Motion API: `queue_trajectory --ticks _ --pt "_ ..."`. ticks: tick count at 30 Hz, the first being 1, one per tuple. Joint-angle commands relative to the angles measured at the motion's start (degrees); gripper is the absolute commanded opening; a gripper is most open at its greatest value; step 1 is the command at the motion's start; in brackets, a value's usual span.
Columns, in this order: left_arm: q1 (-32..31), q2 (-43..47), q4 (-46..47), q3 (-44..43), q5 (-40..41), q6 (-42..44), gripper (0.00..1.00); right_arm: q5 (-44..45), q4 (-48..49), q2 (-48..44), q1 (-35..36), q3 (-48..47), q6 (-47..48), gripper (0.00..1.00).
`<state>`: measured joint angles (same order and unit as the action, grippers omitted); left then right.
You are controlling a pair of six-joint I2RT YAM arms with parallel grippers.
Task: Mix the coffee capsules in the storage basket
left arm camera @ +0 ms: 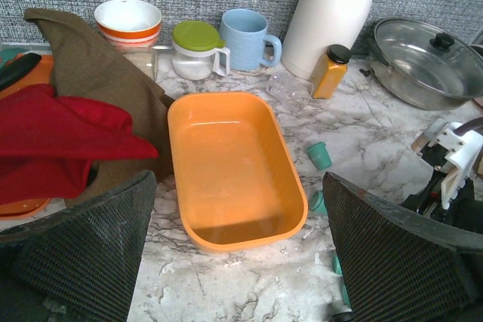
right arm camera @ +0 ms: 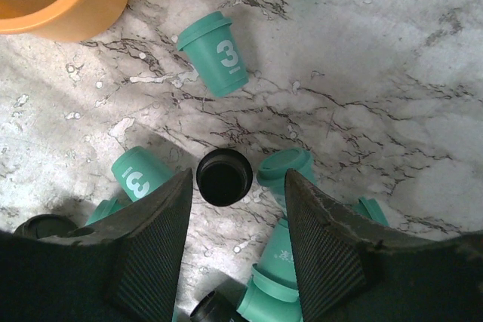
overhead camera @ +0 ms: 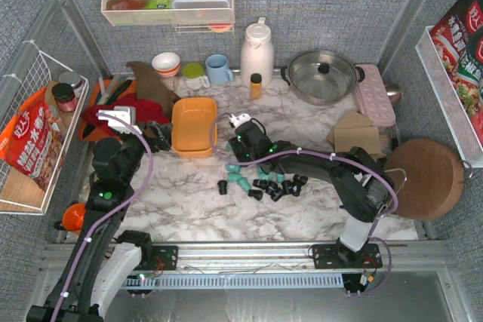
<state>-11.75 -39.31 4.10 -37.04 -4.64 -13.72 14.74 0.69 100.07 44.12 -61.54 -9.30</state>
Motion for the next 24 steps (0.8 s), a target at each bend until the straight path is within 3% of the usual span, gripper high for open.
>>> queue_trajectory --ticks 1,19,24 --pt "0.06 -0.19 0.69 0.27 0.09 0.79 0.99 0.29 1.43 1.91 0.09 -1.07 -1.37 0.55" --pt "0.04 -1.71 1.34 0.85 -0.51 0.89 0.99 -1.32 1.32 4.50 0.09 -1.22 -1.86 0.37" --pt "-0.03 -3.13 3.35 1.78 -3.71 0.69 0.99 -1.31 0.87 3.35 0.01 -1.16 -2.41 0.09"
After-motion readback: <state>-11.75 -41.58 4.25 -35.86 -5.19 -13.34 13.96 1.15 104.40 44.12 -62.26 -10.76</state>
